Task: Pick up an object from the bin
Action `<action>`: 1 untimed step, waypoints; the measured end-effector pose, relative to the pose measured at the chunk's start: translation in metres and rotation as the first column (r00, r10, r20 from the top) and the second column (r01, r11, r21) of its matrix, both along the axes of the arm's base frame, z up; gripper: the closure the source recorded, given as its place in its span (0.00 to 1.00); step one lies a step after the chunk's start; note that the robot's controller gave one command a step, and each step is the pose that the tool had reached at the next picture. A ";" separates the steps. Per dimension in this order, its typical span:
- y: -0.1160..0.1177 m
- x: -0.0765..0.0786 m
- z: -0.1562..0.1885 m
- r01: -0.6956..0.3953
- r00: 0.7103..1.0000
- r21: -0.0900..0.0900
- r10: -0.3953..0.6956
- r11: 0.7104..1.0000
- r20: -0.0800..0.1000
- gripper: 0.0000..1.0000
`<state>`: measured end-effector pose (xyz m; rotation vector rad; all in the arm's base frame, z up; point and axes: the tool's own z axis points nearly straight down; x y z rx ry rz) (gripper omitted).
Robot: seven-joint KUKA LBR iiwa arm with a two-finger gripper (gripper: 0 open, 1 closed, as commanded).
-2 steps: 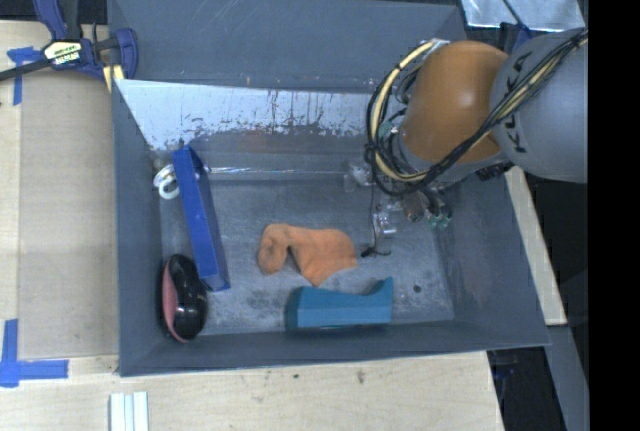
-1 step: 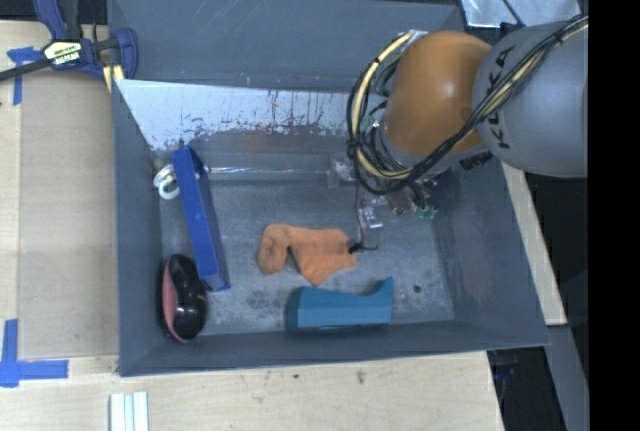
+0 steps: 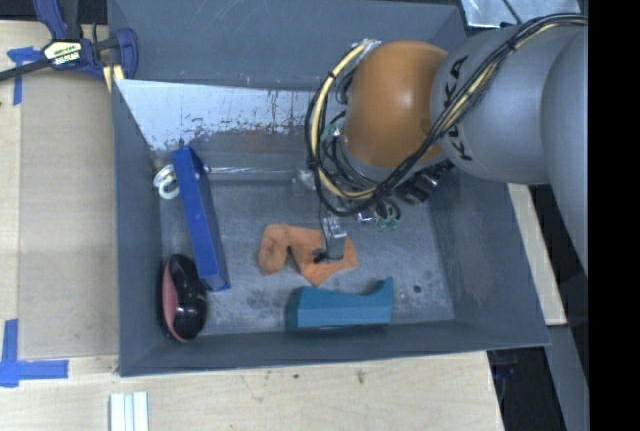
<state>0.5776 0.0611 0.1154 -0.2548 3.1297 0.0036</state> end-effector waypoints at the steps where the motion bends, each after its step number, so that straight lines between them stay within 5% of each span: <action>1: -0.009 -0.007 -0.029 0.120 0.993 -0.001 -0.120 0.993 0.004 0.00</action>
Offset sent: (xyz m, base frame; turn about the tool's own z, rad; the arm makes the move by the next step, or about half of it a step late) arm -0.0065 -0.0080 -0.0454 0.1366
